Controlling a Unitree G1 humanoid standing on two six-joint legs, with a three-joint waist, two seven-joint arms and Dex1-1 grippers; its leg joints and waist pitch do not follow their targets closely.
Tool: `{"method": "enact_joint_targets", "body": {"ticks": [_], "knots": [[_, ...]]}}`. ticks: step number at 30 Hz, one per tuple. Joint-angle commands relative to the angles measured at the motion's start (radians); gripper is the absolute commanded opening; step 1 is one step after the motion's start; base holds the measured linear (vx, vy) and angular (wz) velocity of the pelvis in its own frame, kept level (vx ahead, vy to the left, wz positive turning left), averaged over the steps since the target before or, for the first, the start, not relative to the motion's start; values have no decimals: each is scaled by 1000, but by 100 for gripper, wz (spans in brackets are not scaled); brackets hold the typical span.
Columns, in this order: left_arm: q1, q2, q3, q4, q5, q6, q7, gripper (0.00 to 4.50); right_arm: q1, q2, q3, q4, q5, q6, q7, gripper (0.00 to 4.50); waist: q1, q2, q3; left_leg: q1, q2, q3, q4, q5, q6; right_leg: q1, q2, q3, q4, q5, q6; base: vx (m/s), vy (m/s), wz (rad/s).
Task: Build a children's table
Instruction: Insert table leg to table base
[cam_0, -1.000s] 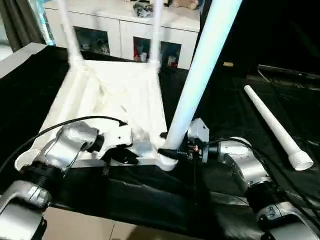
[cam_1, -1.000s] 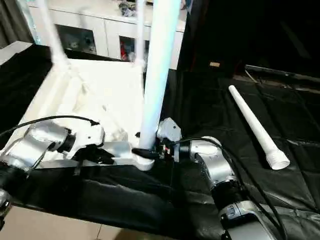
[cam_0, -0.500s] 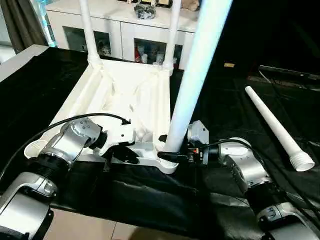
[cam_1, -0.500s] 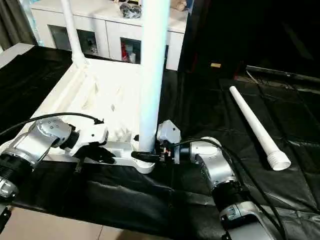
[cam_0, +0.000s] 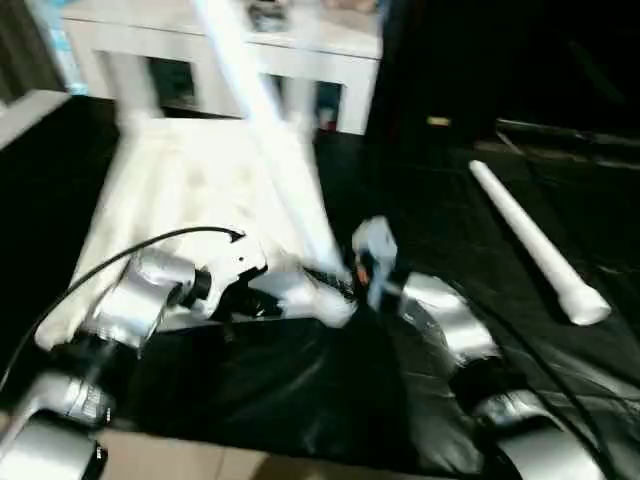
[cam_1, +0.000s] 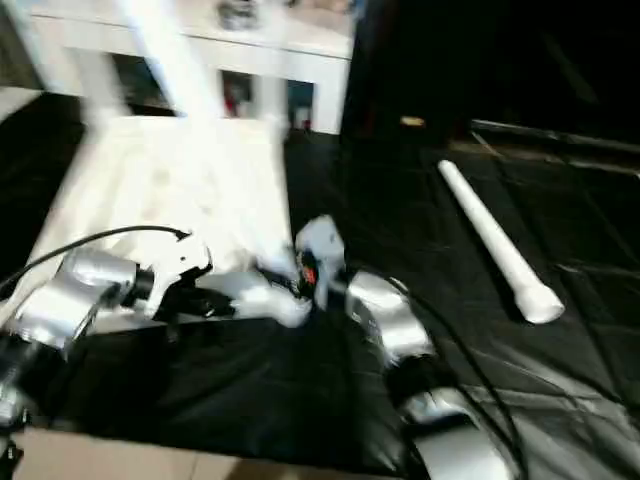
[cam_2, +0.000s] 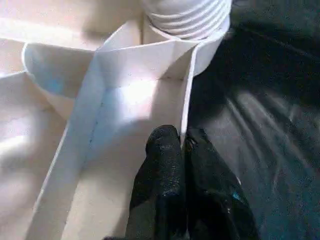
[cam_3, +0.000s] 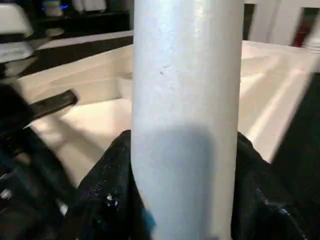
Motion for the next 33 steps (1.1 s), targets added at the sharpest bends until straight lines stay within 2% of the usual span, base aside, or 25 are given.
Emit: {"method": "enact_joint_targets", "body": {"ticks": [1,2,3,4,6,9,10,11,12,13,14,15,17,18,19,21,23,24,25,26,27,28,29,33], "knots": [[5,5,80,-23,8,32,97,0,50,0,17,92,-17,45,-4,191,9,13,-49,17,5,9,-48,-77,25,34,-33,13,-44,286,-228,0,0,0],[5,5,80,-23,8,32,97,0,50,0,17,92,-17,45,-4,191,10,13,-48,18,5,11,-45,-65,41,32,-32,12,-44,317,-229,0,0,0],[8,5,83,-34,12,39,106,0,48,-1,13,95,-16,38,-4,191,10,13,-45,18,5,12,-47,-82,45,31,-33,11,-46,292,-229,0,0,0],[9,5,82,-36,16,37,109,0,48,-3,9,95,-12,34,-2,191,10,14,-45,19,7,11,-49,-96,42,31,-34,11,-47,270,-230,0,0,0],[8,12,71,-43,17,7,106,0,49,-14,-37,81,29,8,8,191,10,18,-42,22,12,11,-53,-154,27,29,-38,12,-53,179,-230,0,0,0],[13,31,44,-57,20,-43,85,0,41,-26,-96,44,87,-13,32,191,9,18,-44,22,14,10,-52,-160,23,29,-36,13,-51,172,-230,0,0,0],[12,32,42,-56,19,-50,82,0,41,-27,-100,36,94,-10,37,191,10,16,-45,23,13,11,-50,-152,26,30,-35,13,-50,186,-232,0,0,0],[8,39,40,-50,8,-93,59,0,47,-40,-125,-47,153,31,97,191,11,17,-46,22,12,11,-48,-124,33,32,-34,12,-47,225,-236,0,0,0],[8,39,40,-50,8,-93,59,0,47,-40,-125,-47,153,31,97,191,14,15,-50,21,9,11,-42,-90,47,38,-31,12,-42,282,-234,0,0,0],[3,37,45,-47,-6,-69,48,28,53,-45,-127,-76,166,47,113,191,13,15,-52,19,9,11,-40,-67,51,39,-31,12,-37,315,-235,0,0,0],[-2,38,47,-44,-6,-75,42,56,61,-53,-126,-116,179,67,132,191,15,15,-53,20,6,11,-35,-16,61,39,-25,10,-33,387,-236,0,0,0],[-6,40,49,-39,-5,-75,37,56,70,-62,-121,-152,187,86,149,191,15,15,-55,19,3,12,-32,16,66,41,-22,8,-28,440,-236,0,0,0],[-10,47,49,-37,-13,-89,11,67,85,-80,-112,-211,207,121,182,191,16,14,-57,18,-1,13,-27,22,70,43,-21,8,-26,473,-239,0,0,0],[-10,48,49,-37,-15,-90,8,80,87,-81,-112,-216,209,125,185,191,17,12,-56,16,0,14,-28,12,68,42,-22,8,-26,467,-242,0,0,0],[-13,52,53,-37,-25,-98,-10,80,92,-89,-109,-237,221,146,196,191,16,16,-55,16,1,13,-29,0,65,39,-24,8,-26,451,-246,0,0,0],[-25,62,83,-32,-72,-109,-56,104,103,-111,-95,-278,234,184,227,191,18,18,-51,19,5,13,-32,-57,49,36,-27,8,-31,366,-253,0,0,0],[-26,63,86,-30,-77,-111,-59,126,104,-112,-94,-282,235,188,229,191,20,19,-48,21,8,14,-34,-95,36,32,-29,9,-35,297,-255,0,0,0],[-40,62,114,-21,-115,-103,-68,126,109,-117,-96,-307,250,221,239,191,23,24,-46,22,9,13,-35,-115,26,29,-31,10,-36,259,-257,0,0,0],[-78,39,191,-7,-203,-56,-70,134,108,-117,-110,-358,297,286,244,191,27,22,-45,23,7,14,-36,-121,16,29,-28,9,-35,240,-260,0,0,0],[-78,39,191,-7,-203,-56,-70,148,108,-117,-110,-358,297,286,244,191,29,22,-47,25,7,15,-35,-123,11,28,-27,9,-34,239,-263,0,0,0],[-109,20,245,2,-259,-17,-59,148,106,-117,-117,-389,324,325,242,191,34,22,-45,26,8,15,-36,-138,6,25,-28,9,-35,222,-265,0,0,0],[-151,-3,309,8,-327,33,-43,156,102,-114,-126,-428,363,370,238,191,36,20,-46,26,8,15,-35,-136,3,26,-29,9,-33,224,-267,0,0,0],[-167,-10,332,11,-354,53,-39,163,102,-113,-130,-448,380,393,235,191,43,23,-48,30,8,16,-33,-135,0,24,-30,10,-32,230,-273,0,0,0],[-257,-77,420,5,-502,184,-20,199,94,-105,-147,-552,494,528,234,191,55,16,-49,23,2,16,-28,-84,8,30,-29,9,-28,285,-269,0,0,0]]}}
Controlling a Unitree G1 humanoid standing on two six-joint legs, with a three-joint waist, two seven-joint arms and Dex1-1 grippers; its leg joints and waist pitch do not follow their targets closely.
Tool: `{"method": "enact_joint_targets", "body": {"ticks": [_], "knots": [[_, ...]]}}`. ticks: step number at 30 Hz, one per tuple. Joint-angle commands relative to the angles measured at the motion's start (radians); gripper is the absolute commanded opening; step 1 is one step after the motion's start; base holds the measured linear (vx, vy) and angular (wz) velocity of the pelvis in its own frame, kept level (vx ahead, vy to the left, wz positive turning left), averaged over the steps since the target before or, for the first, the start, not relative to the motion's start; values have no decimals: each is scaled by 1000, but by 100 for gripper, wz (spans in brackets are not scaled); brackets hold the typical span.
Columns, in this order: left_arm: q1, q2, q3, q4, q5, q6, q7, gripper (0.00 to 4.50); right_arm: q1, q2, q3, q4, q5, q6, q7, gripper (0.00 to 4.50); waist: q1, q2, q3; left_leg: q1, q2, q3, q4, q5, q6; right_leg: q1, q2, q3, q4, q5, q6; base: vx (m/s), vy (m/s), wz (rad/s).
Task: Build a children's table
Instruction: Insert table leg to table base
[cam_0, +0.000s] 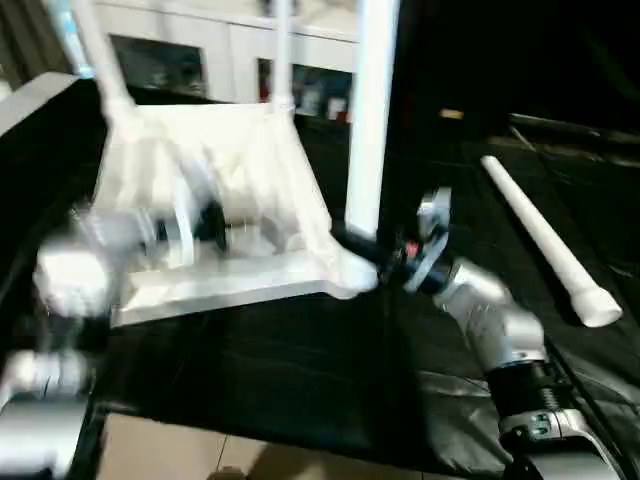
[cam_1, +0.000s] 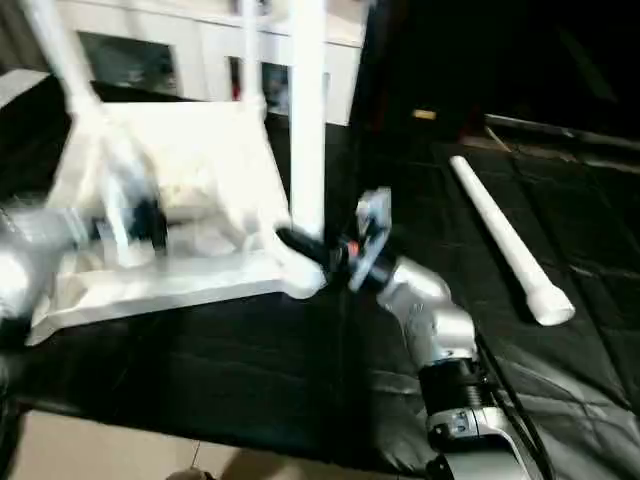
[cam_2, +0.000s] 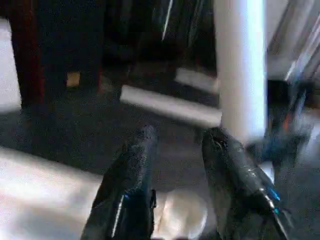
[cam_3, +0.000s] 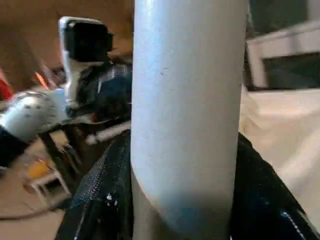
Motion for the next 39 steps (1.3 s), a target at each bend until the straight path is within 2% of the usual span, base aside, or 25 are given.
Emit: {"method": "enact_joint_targets", "body": {"ticks": [1,2,3,6,9,14,15,16,17,19,22,23,24,27,30,32,33,39], "knots": [[-33,-41,20,-4,-73,73,17,203,-13,-3,-23,-67,74,73,6,191,3,19,-63,37,-5,16,-49,-76,10,43,-28,9,-45,296,-275,0,0,0],[-33,-41,20,-4,-73,73,17,209,-13,-3,-23,-67,74,73,6,191,9,20,-66,38,-5,16,-46,-60,16,42,-31,9,-43,318,-276,0,0,0],[-50,-60,23,-2,-96,97,24,216,-13,-6,-22,-89,98,105,12,191,10,16,-65,33,-6,17,-47,-53,17,45,-31,8,-45,322,-269,0,0,0],[-86,-119,8,-21,-157,172,23,240,-6,-31,-8,-150,136,200,32,191,15,16,-68,34,-7,15,-44,-30,13,49,-30,7,-42,347,-263,0,0,0],[-101,-152,3,-47,-196,222,30,269,2,-52,11,-179,131,235,25,191,23,13,-67,31,-9,17,-42,-14,8,50,-29,6,-41,366,-262,0,0,0],[-107,-178,-24,-98,-218,264,46,314,-1,-65,38,-179,62,214,-26,191,24,10,-66,28,-10,16,-43,-25,-7,53,-30,6,-44,334,-247,0,0,0],[-104,-184,-42,-102,-191,245,68,322,-6,-63,43,-178,36,200,-54,191,24,7,-67,29,-9,15,-43,-24,-8,54,-31,7,-45,324,-239,0,0,0],[-104,-186,-49,-104,-180,239,79,330,-8,-64,45,-180,28,198,-66,191,25,9,-67,30,-8,15,-43,-22,-11,53,-30,7,-44,321,-236,0,0,0],[-104,-195,-59,-92,-142,209,116,349,-12,-60,45,-182,13,188,-89,191,25,4,-67,30,-8,15,-42,-19,-10,53,-30,7,-46,319,-230,0,0,0],[-105,-205,-56,-82,-117,181,150,349,-20,-56,47,-180,-7,175,-113,191,29,7,-67,31,-7,15,-42,-13,-13,53,-30,7,-45,312,-221,0,0,0],[-107,-215,-46,-85,-110,175,202,356,-27,-52,51,-181,-24,169,-135,191,32,6,-69,30,-8,14,-40,-2,-17,53,-29,6,-41,334,-218,0,0,0],[-116,-229,-28,-81,-103,175,269,356,-29,-49,54,-182,-31,163,-145,191,33,7,-69,30,-9,15,-39,-5,-18,54,-28,7,-41,339,-215,0,0,0],[-121,-235,-20,-76,-101,178,299,327,-30,-47,57,-181,-38,156,-150,191,33,6,-69,30,-9,14,-39,-9,-19,54,-28,6,-42,340,-213,0,0,0],[-128,-250,5,-77,-108,187,358,313,-30,-40,63,-180,-67,124,-170,191,32,7,-69,30,-10,14,-39,-16,-26,54,-29,6,-43,327,-210,0,0,0],[-139,-272,41,-75,-123,196,417,275,-31,-29,56,-176,-75,103,-191,191,32,6,-68,30,-10,14,-40,-30,-27,54,-29,7,-44,306,-213,0,0,0],[-147,-275,44,-66,-120,224,444,274,-32,-28,57,-177,-81,94,-195,191,31,6,-68,30,-9,14,-40,-39,-26,52,-29,6,-45,293,-215,0,0,0],[-148,-275,44,-64,-120,229,452,253,-32,-26,57,-177,-83,91,-196,191,31,7,-68,31,-9,14,-41,-49,-26,51,-29,6,-48,272,-213,0,0,0],[-156,-304,44,-72,-157,279,492,221,-36,-25,65,-169,-107,61,-198,191,31,8,-66,31,-7,13,-44,-81,-35,48,-30,7,-51,230,-213,0,0,0]]}}
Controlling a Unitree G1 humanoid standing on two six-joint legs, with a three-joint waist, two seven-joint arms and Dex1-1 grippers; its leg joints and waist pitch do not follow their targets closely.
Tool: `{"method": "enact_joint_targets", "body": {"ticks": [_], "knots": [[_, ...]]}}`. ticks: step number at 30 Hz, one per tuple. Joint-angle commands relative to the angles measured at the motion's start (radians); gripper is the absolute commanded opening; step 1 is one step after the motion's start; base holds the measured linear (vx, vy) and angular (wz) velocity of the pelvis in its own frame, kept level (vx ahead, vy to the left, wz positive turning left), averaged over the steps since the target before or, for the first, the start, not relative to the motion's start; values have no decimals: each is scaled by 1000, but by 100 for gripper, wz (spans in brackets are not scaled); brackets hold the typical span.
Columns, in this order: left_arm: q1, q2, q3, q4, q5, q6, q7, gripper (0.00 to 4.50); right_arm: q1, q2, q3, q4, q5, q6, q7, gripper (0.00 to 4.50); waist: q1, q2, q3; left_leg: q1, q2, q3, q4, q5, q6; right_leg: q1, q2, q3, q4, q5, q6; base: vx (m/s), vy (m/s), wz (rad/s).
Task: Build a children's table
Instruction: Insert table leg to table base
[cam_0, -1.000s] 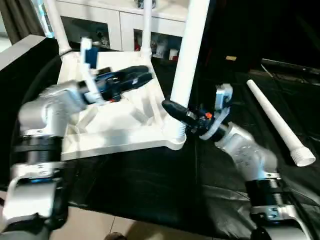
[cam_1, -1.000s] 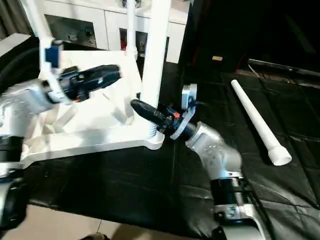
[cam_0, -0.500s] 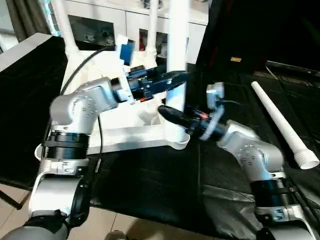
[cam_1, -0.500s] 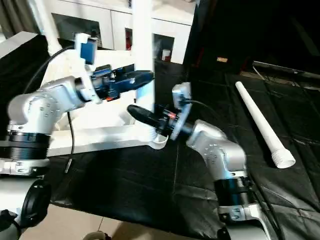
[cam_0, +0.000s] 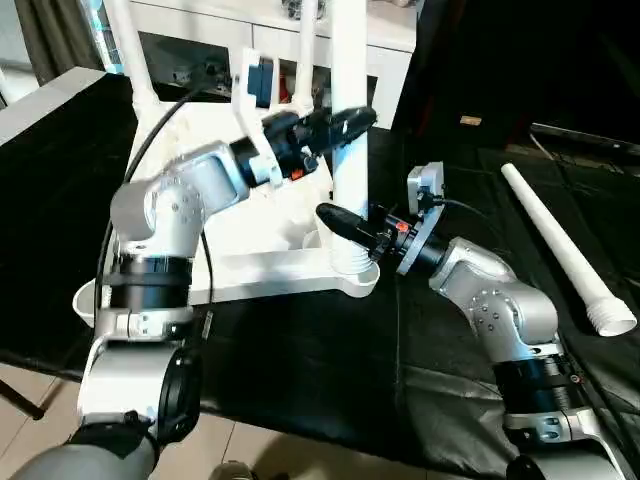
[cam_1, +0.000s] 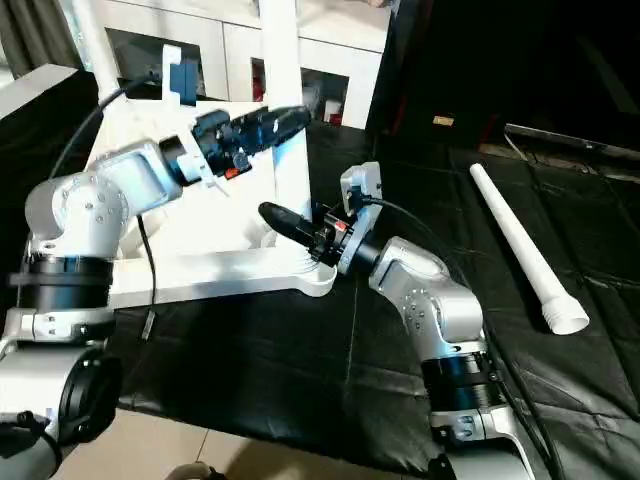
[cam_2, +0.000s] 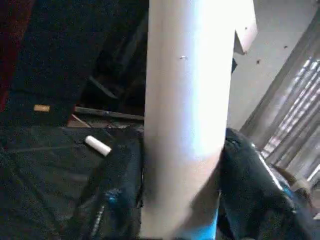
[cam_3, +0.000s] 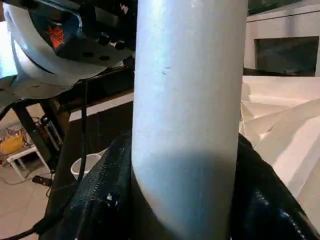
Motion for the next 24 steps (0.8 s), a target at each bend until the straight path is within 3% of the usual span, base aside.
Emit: {"method": "enact_joint_targets", "body": {"ticks": [1,7,8,10,11,16,20,21,24], "knots": [[-14,-11,5,-2,-6,24,38,209,-26,-5,6,-21,-11,-42,9,191,-2,13,-68,35,-7,15,-50,-96,-37,48,-30,8,-53,211,-219,0,0,0],[-21,-17,12,5,0,11,65,185,-33,-5,5,-1,-31,-64,-7,191,-3,13,-68,35,-6,14,-52,-122,-38,46,-31,8,-57,165,-212,0,0,0],[-23,-16,16,11,8,0,78,185,-36,-2,0,7,-31,-66,-10,226,-3,13,-67,34,-6,14,-53,-125,-37,46,-31,8,-58,161,-211,0,0,0],[-24,-14,15,10,16,-11,82,185,-37,-1,-1,10,-29,-64,-8,226,-3,12,-68,34,-6,14,-52,-123,-37,46,-31,9,-58,162,-207,0,0,0],[-25,-11,12,11,24,-22,84,185,-39,-3,2,13,-33,-72,-1,264,-3,13,-67,34,-6,14,-53,-121,-36,45,-30,9,-57,165,-205,0,0,0],[-27,23,-39,8,84,-80,70,182,-30,11,-8,-10,30,-17,37,297,-4,13,-69,34,-6,13,-52,-107,-27,47,-30,8,-56,183,-198,0,0,0],[-31,66,-89,-19,115,-91,30,182,-47,5,19,-4,-67,-60,-59,318,-3,12,-69,34,-6,13,-52,-97,-41,43,-31,7,-54,178,-196,0,0,0],[-30,70,-94,-22,116,-91,25,182,-51,-1,25,-3,-74,-46,-63,346,-5,13,-68,36,-7,13,-53,-98,-46,43,-29,7,-56,164,-190,0,0,0],[-24,81,-116,-39,117,-88,3,182,-82,-15,20,23,-68,-12,-54,351,-5,13,-68,36,-7,15,-53,-101,-55,42,-29,9,-55,164,-189,0,0,0]]}}
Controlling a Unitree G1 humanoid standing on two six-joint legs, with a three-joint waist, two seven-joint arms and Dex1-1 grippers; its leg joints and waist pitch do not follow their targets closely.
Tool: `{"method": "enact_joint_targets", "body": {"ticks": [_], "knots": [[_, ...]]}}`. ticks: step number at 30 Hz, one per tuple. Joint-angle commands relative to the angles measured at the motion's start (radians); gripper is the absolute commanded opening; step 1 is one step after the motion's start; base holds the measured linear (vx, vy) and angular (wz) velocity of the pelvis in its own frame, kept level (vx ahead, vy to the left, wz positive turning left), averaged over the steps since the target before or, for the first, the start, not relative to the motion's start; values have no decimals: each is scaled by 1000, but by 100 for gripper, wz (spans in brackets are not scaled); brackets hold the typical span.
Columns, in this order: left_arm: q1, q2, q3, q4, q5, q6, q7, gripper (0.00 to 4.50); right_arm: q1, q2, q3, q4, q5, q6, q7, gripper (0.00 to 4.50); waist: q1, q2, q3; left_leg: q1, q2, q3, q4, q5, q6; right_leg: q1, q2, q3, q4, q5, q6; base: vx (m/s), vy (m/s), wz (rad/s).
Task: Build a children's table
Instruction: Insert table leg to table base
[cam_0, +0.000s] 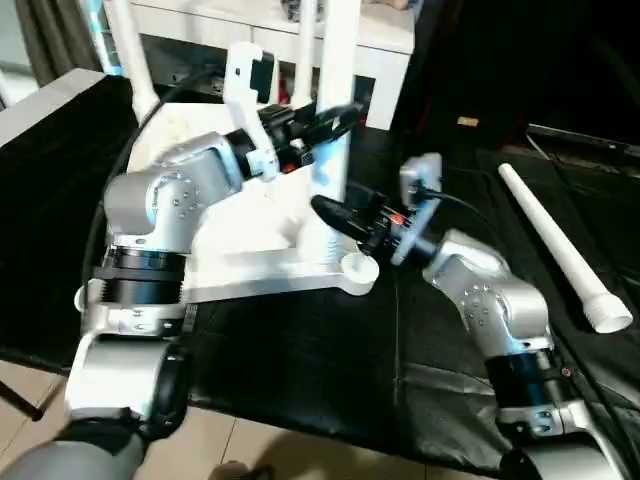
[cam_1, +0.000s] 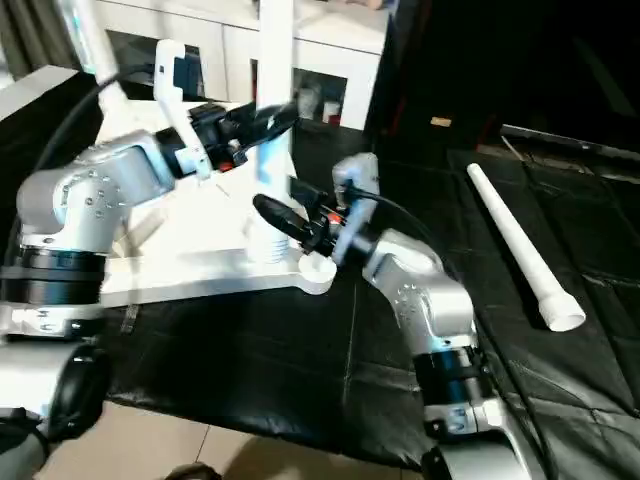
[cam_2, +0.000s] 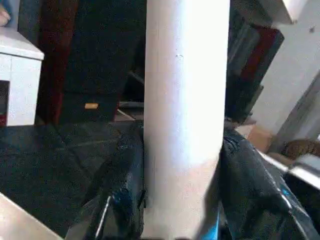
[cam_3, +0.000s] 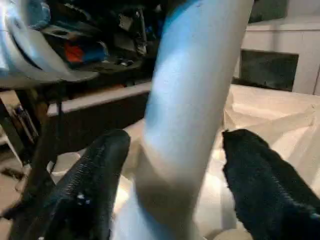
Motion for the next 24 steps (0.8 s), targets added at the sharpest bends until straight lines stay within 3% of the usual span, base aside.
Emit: {"method": "enact_joint_targets", "body": {"ticks": [1,3,5,9,15,24], "knots": [[-14,3,-26,-39,4,-7,-23,182,-30,-15,-12,10,9,30,5,353,-4,14,-68,37,-7,15,-53,-110,-54,43,-30,9,-54,160,-193,0,0,0],[-12,7,-34,-47,3,-5,-36,182,-43,-19,-21,16,27,52,20,353,-5,12,-68,37,-7,16,-53,-115,-52,43,-29,9,-54,162,-197,0,0,0],[-7,19,-59,-69,0,-8,-68,182,-68,-36,-28,22,87,136,70,353,-4,11,-69,37,-7,15,-52,-112,-44,46,-28,8,-53,171,-202,0,0,0],[-3,25,-79,-91,-1,-7,-90,182,-79,-51,-26,26,118,187,112,353,-1,7,-69,33,-8,17,-50,-85,-36,47,-30,8,-50,203,-206,0,0,0],[4,38,-104,-121,-7,-1,-126,182,-98,-86,9,42,104,233,158,353,-1,5,-69,34,-7,19,-49,-85,-42,46,-31,8,-50,183,-210,0,0,0],[6,33,-100,-142,-33,25,-140,182,-99,-95,18,42,114,254,181,271,0,4,-71,34,-8,20,-47,-68,-40,46,-29,7,-48,202,-217,0,0,0]]}}
